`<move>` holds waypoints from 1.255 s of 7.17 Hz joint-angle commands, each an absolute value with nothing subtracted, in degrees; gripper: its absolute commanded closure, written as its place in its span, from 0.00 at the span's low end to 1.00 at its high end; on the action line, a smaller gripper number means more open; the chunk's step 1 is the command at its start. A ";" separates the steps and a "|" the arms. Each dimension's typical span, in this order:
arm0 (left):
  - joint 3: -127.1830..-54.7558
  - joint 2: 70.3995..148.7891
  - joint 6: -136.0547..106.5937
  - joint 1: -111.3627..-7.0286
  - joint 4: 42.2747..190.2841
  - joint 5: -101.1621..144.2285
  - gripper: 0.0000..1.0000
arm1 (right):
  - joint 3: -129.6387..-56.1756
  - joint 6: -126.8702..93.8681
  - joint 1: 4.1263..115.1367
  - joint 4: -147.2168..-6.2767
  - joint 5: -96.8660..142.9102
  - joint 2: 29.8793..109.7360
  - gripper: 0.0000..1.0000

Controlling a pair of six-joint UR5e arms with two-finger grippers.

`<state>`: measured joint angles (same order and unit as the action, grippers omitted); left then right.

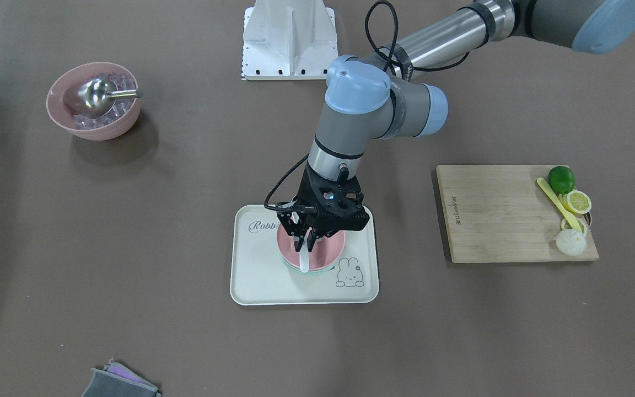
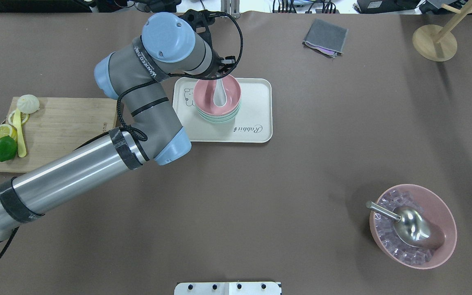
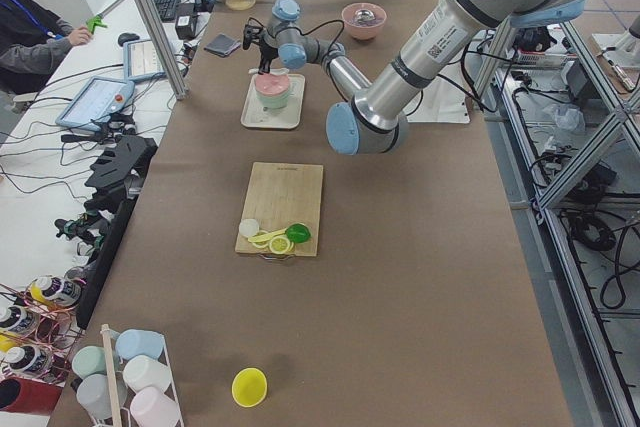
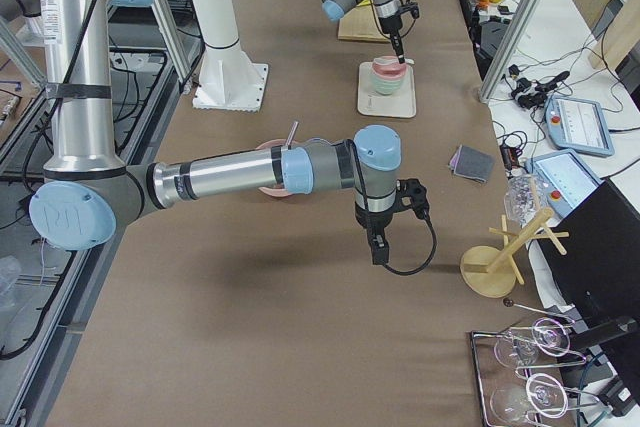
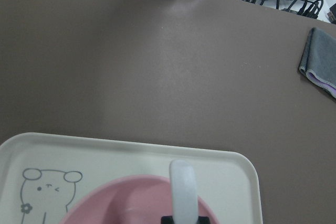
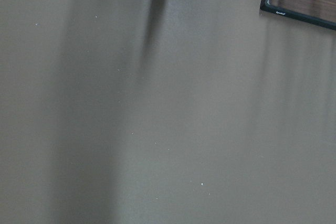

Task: Stack pink bowl on green and place spoon
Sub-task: 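Lower the spoon into the pink bowl and open the left gripper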

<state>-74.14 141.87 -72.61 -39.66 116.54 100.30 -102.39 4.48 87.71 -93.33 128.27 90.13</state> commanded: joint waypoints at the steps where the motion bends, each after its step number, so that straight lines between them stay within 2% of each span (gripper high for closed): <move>1: -72.43 141.86 -72.60 -39.55 117.76 100.11 1.00 | -102.39 4.48 87.71 -93.25 128.23 90.09 0.00; 2: -70.94 141.86 -72.60 -39.55 120.21 100.02 0.84 | -102.31 4.48 87.71 -93.25 128.06 90.09 0.00; 3: -70.93 141.86 -72.60 -39.46 120.58 100.02 0.27 | -102.30 4.48 87.71 -93.25 127.97 90.17 0.00; 4: -71.01 141.86 -72.51 -39.46 120.59 100.11 0.03 | -102.30 4.48 87.71 -93.25 127.97 90.18 0.00; 7: -73.38 141.42 -72.25 -40.25 119.80 100.63 0.03 | -102.13 4.48 87.71 -93.34 127.62 90.26 0.00; 9: -78.10 139.76 -62.91 -45.93 109.85 111.46 0.03 | -101.69 4.57 87.71 -93.87 127.62 90.44 0.00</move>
